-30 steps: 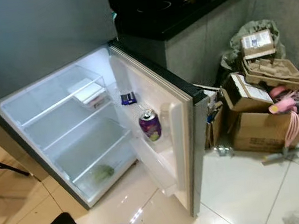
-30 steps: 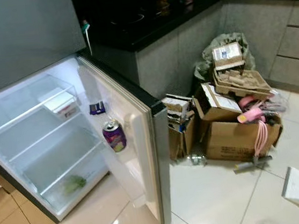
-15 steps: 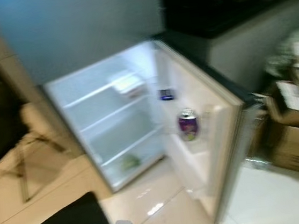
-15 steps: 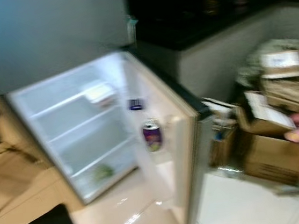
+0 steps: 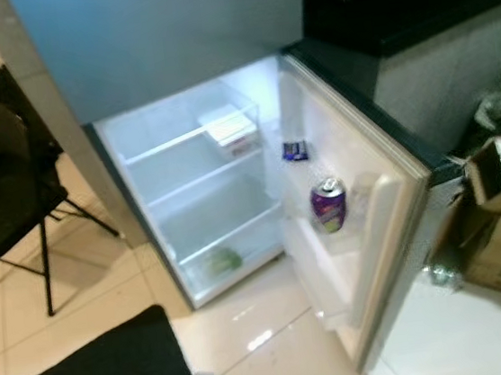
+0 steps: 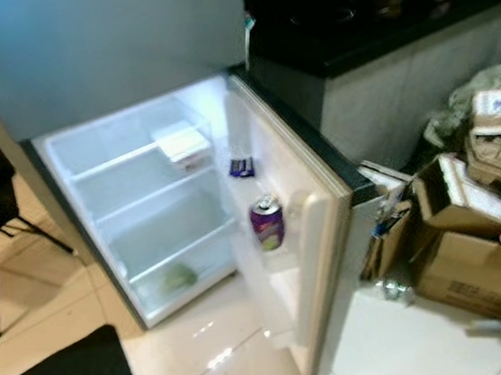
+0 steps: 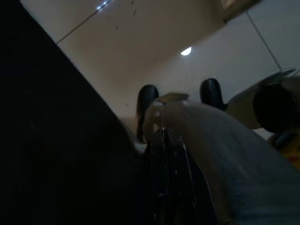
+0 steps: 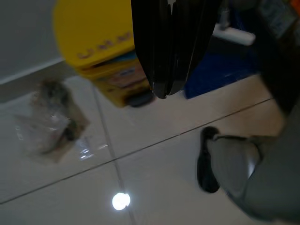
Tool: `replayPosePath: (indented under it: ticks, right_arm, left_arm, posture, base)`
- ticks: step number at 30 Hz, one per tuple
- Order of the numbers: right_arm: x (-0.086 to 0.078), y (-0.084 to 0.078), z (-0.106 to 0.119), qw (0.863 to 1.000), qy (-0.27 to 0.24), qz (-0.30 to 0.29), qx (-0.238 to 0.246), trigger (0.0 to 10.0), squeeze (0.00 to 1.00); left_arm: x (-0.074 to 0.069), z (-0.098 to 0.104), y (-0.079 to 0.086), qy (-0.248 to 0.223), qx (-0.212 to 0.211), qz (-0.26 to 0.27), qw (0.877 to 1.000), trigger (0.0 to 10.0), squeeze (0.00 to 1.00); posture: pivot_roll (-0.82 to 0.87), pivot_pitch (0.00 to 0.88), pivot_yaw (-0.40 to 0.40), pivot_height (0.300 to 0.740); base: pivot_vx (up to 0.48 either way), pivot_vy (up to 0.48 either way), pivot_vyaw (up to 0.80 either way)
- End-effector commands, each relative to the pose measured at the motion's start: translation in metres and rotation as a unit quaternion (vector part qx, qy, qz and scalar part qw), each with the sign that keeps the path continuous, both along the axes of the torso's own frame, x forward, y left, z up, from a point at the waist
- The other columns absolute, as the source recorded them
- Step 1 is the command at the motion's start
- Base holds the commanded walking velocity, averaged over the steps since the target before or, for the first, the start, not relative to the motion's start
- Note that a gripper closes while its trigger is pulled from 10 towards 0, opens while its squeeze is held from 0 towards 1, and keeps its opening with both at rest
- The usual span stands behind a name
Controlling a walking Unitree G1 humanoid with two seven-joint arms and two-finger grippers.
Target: Restocking fridge
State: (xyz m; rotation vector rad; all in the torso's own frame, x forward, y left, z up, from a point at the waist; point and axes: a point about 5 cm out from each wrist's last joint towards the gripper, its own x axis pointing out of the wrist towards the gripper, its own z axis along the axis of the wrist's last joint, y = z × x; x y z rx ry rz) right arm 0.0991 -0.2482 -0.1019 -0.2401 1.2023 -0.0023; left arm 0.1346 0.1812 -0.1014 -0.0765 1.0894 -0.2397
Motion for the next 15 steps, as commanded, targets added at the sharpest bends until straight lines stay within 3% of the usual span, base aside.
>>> replayPosePath:
  ticks: [1,9,13,15]
  right_arm:
    - [0.001,0.003,-0.001,1.0,-0.003,-0.011,0.005,10.0,0.0]
    - [0.003,-0.001,0.001,1.0,-0.006,-0.017,-0.013,10.0,0.0]
    - [0.01,-0.016,0.007,0.997,-0.027,-0.068,-0.031,10.0,0.0]
    - [0.018,-0.033,0.015,0.987,-0.064,-0.137,-0.047,10.0,0.0]
  left_arm:
    - [-0.001,0.0,0.001,0.003,0.007,-0.003,1.0,10.0,0.0]
    - [-0.002,-0.001,0.002,0.004,0.007,0.001,1.0,10.0,0.0]
    - [-0.004,-0.001,0.002,0.006,0.008,-0.002,1.0,10.0,0.0]
    - [-0.003,-0.001,0.003,0.006,0.008,-0.002,1.0,10.0,0.0]
  posture:
    - [-0.04,0.0,0.015,0.74]
    - [-0.04,0.0,0.013,0.74]
    - [-0.03,0.0,0.007,0.74]
    - [-0.02,0.0,0.004,0.74]
  base:
    - [0.0,0.0,0.0]
    - [0.0,0.0,0.0]
    - [0.0,0.0,0.0]
    - [0.0,0.0,0.0]
